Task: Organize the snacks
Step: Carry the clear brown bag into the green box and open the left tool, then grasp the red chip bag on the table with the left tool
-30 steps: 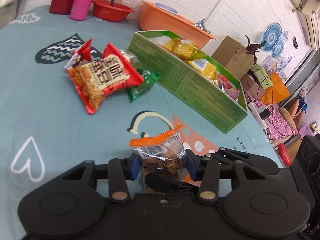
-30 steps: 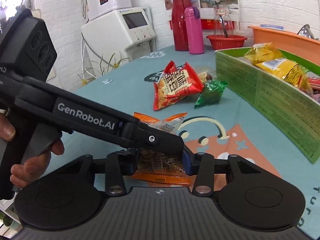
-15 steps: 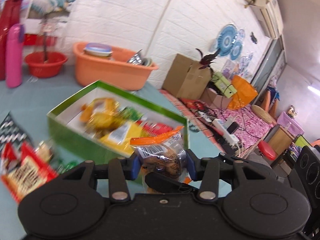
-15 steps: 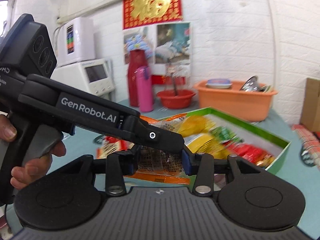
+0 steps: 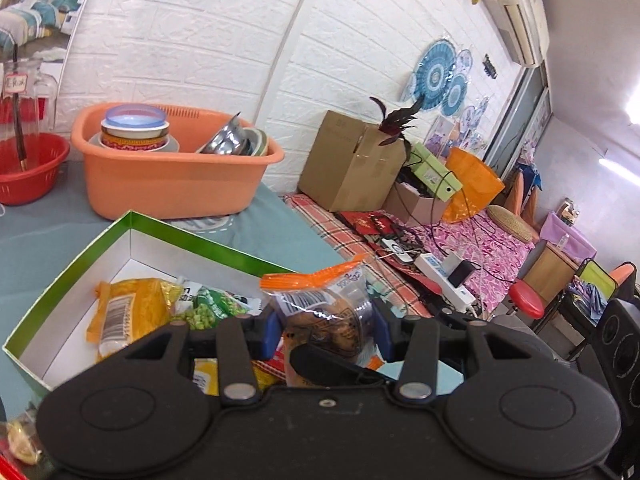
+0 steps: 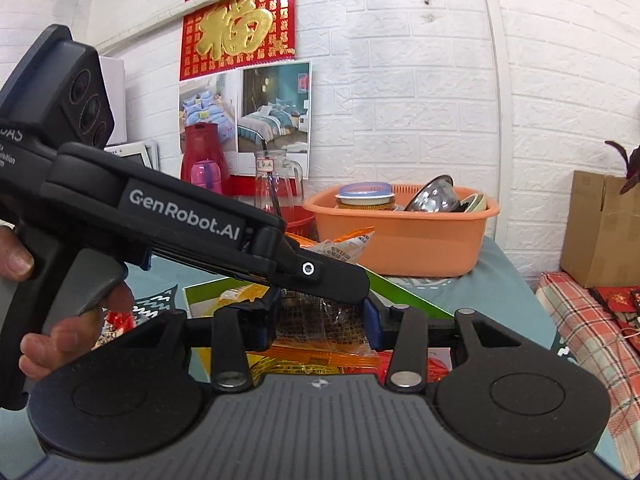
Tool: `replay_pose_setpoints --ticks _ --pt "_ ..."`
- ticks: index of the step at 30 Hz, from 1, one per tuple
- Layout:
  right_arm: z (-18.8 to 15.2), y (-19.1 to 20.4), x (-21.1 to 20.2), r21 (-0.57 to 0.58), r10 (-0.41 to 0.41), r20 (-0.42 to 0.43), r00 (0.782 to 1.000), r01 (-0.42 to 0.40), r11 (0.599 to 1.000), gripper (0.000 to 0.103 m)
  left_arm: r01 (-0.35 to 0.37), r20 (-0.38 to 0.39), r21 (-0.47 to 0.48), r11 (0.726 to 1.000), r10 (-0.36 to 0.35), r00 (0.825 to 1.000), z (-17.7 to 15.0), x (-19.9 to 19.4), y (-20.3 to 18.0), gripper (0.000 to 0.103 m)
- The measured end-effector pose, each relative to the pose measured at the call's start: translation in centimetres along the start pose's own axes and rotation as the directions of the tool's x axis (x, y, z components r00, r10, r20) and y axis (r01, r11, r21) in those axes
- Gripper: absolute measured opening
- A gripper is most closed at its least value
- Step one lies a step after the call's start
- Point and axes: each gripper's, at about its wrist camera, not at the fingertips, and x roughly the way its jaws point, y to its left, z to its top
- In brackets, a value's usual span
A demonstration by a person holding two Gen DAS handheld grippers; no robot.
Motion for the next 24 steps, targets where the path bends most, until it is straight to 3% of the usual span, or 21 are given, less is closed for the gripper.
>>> replay_pose_setpoints --ticks 4,5,7,8,17,24 --pt "-0.2 -0.2 2.2 0.003 0.018 -0.013 1.000 -0.018 1.000 0.073 -0.047 0.001 -0.019 0.999 0.047 0.999 0.3 1.0 1.8 0.087" --pt "-0.3 -0.2 2.9 -0.008 0.019 -0.019 1.000 -0.019 1.000 0.074 -0.080 0.002 -0.020 0.997 0.080 0.997 0.3 1.2 2.1 0.101" --pt "-0.7 -0.1 4.1 -0.035 -0.019 -0.048 0.999 0.017 0.999 0.089 -0.151 0.005 -0.017 0.988 0.151 0.989 0.0 1.3 2.6 0.103" --pt "-1.0 -0.1 4.5 -0.042 -0.050 -0.066 0.997 0.047 0.998 0.103 -0.172 0.007 -0.017 0.985 0.172 0.985 -0.2 1.3 2.9 0.103" --pt "-1.9 -0.5 2.0 -0.007 -0.084 -0.076 0.994 0.084 0.996 0.103 -0.160 -0.016 -0.039 0.986 0.159 0.987 -0.8 -0.7 3.1 0.103" --pt "-0.7 1.8 -2.7 0.027 -0.027 0.018 0.999 0.026 0.999 0.103 -0.168 0.013 -0.066 0.984 0.169 0.985 -1.9 -7.4 2.2 0.103"
